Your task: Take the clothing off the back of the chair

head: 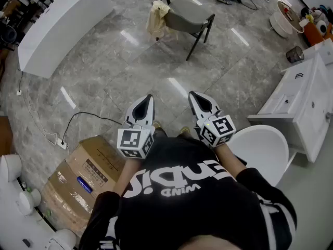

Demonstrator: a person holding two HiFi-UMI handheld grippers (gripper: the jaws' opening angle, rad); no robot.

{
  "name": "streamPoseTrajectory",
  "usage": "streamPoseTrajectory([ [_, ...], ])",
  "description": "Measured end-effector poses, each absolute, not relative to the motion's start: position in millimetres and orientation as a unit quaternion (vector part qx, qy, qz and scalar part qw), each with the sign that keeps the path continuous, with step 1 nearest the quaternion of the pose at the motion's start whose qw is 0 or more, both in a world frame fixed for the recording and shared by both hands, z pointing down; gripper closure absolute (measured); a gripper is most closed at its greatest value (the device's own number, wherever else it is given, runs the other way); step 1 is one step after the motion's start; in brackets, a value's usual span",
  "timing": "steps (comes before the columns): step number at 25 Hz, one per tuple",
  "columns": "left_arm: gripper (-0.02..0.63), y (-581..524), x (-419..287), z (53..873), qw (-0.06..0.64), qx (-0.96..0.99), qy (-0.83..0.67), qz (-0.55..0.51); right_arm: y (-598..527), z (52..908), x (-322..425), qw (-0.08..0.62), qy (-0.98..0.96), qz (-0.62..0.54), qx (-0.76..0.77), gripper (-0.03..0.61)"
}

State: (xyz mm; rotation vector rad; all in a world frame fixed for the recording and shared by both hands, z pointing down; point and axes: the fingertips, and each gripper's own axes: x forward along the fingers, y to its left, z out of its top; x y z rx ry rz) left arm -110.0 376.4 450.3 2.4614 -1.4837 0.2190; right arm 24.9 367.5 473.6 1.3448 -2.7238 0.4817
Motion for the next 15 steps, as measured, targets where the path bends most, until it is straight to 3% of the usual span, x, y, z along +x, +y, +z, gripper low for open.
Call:
streamPoseTrajectory([
  [15, 0.598, 353, -68, 470, 0.136, 0.832, -0.532, 0.082, 346, 486, 67, 0.029, -0.895, 0.158, 0.417, 0.565],
])
